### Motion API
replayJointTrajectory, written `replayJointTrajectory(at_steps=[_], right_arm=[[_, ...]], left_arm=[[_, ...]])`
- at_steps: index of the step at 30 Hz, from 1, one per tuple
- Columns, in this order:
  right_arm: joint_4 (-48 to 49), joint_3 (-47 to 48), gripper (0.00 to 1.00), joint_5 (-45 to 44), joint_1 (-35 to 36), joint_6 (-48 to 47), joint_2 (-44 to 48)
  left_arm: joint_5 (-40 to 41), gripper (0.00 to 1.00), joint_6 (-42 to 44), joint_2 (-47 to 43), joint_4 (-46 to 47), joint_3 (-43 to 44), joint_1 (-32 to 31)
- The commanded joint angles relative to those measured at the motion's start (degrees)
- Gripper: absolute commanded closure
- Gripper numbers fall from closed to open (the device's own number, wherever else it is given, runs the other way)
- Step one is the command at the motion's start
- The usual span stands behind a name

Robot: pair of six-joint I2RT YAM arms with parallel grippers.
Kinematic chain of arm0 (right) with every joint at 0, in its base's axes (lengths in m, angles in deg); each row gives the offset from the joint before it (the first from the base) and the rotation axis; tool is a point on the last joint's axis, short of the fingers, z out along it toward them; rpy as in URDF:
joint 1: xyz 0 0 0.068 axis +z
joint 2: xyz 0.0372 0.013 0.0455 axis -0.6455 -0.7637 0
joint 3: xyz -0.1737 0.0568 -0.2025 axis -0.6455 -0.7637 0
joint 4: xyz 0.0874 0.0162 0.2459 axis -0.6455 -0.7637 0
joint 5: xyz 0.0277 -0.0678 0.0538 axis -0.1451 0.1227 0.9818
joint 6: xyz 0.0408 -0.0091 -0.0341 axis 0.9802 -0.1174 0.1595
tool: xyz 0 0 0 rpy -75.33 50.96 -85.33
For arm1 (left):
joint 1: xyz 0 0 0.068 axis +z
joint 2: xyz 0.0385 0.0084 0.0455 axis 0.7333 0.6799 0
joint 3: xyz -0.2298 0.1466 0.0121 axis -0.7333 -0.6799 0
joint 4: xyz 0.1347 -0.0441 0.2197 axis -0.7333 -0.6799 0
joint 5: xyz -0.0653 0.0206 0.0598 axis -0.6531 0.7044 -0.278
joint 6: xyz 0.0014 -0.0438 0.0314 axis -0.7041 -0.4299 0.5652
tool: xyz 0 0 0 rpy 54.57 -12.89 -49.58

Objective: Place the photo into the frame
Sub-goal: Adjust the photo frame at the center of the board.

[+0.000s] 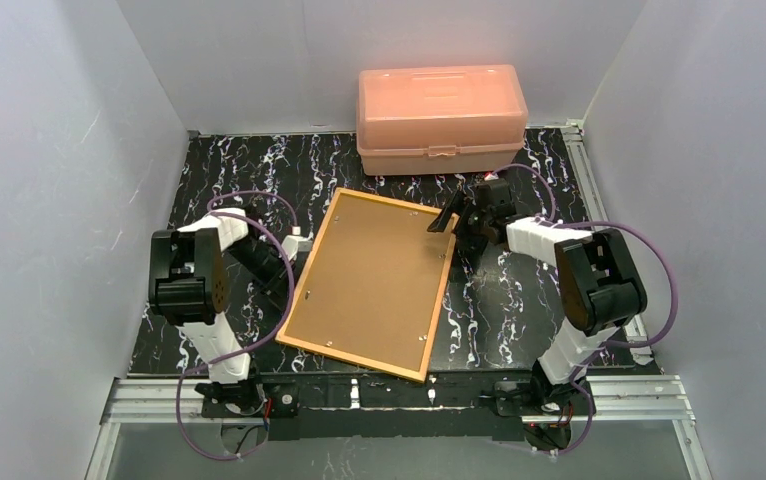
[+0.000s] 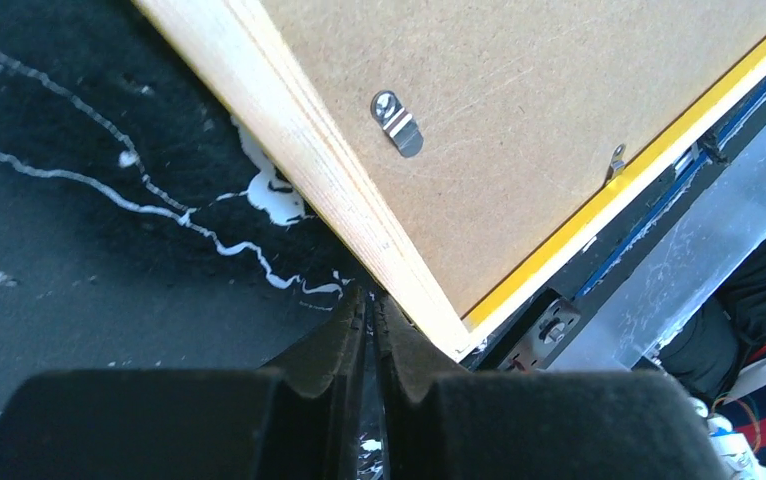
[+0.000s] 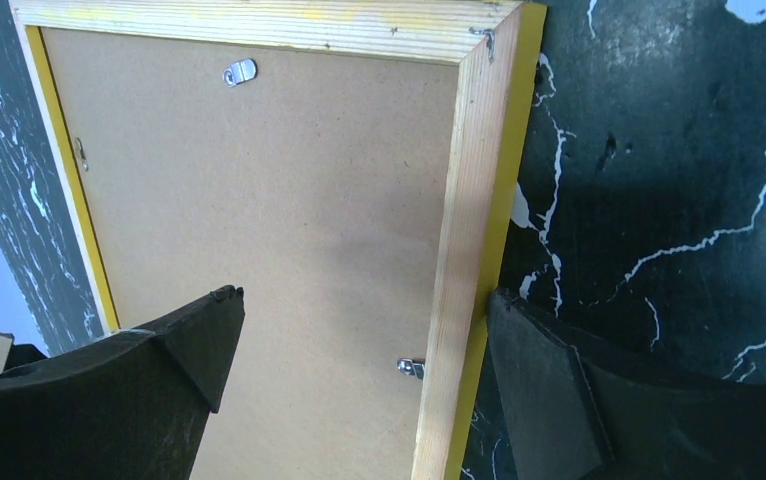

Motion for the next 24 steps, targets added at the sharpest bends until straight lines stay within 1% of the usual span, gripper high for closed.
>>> replayJointTrajectory(at_steps=[1, 9, 12, 15, 18, 21, 24], right_arm=[[1.98, 3.99, 0.01, 3.74, -0.09, -2.12, -1.72], [1.52, 10.31, 0.01, 4.10, -0.04, -3.37, -5.89], [-3.09, 13.23, 0.01, 1.16, -0.01, -5.39, -6.62], [-7.25, 13.64, 0.01, -4.22, 0.27, -8.46, -2.73], [-6.94, 10.53, 0.01, -7.67, 0.30, -9.32, 4.34], [-6.43, 7.38, 0.02, -7.79, 1.22, -7.91, 10.74], [-7.36, 5.83, 0.04, -6.43, 5.60, -6.50, 13.84]], left_arm=[[-3.77, 0.94, 0.37, -2.51, -1.71, -0.78, -3.60], [-6.11, 0.94, -2.26, -2.85, -0.93, -1.66, -7.84], [-6.59, 0.94, -3.52, -3.20, -0.20, -2.20, -8.56], [-7.54, 0.95, -4.25, -3.65, -1.24, -1.84, -7.87], [-10.13, 0.95, -5.08, -3.51, -3.61, 0.22, -5.29], [-13.74, 0.95, -6.44, -2.25, -6.24, 3.93, -1.08], [-16.88, 0.95, -7.63, 0.13, -8.61, 7.15, 2.51]])
